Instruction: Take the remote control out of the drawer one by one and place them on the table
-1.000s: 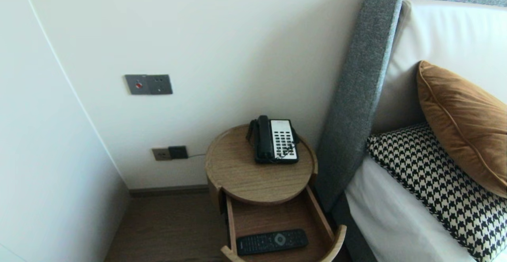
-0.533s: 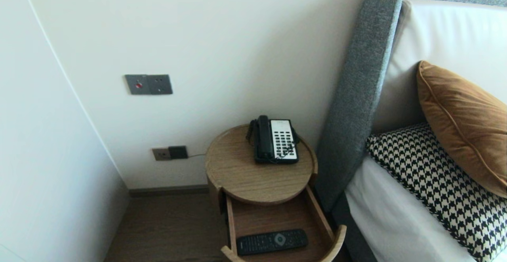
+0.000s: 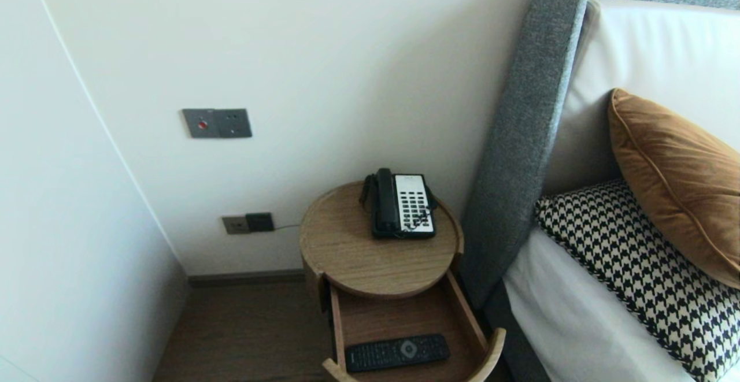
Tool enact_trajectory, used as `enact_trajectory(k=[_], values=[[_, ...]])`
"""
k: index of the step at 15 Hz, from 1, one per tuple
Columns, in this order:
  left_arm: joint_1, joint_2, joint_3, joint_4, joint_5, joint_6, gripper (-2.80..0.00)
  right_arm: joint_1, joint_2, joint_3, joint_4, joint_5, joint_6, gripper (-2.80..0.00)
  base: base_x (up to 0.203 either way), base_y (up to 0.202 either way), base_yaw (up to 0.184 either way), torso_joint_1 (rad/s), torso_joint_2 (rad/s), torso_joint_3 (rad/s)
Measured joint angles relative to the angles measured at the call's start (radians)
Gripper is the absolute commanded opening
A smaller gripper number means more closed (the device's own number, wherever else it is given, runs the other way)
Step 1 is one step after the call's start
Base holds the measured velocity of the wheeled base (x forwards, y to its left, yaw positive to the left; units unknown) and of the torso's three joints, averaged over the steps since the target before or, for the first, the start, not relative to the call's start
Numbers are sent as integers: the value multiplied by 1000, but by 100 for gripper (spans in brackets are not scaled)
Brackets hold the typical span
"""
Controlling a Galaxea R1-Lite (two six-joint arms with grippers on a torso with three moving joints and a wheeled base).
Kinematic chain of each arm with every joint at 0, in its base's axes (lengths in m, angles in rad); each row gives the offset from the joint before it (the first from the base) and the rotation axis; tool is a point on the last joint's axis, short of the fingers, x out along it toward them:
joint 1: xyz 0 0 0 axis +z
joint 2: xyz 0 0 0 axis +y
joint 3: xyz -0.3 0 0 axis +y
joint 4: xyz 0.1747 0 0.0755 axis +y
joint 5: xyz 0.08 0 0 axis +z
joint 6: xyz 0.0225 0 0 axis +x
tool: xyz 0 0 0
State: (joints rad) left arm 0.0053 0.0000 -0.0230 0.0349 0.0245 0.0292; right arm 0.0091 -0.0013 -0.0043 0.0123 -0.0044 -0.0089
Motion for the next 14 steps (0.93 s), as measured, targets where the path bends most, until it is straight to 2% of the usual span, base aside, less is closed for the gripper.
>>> enact_trajectory(k=[3,7,10,14], values=[[0,2,-50,19,-27,10,-280,0,0,0,0,0,0,-280,0,0,0,0,0,0],[1,116,-201,94,-174,19,-280,0,0,0,0,0,0,-280,0,0,0,0,0,0],[4,310,-287,98,-259,49,-280,0,0,0,0,0,0,-280,0,0,0,0,0,0],[-2,664,-431,68,-287,61,-280,0,0,0,0,0,0,-280,0,0,0,0,0,0]])
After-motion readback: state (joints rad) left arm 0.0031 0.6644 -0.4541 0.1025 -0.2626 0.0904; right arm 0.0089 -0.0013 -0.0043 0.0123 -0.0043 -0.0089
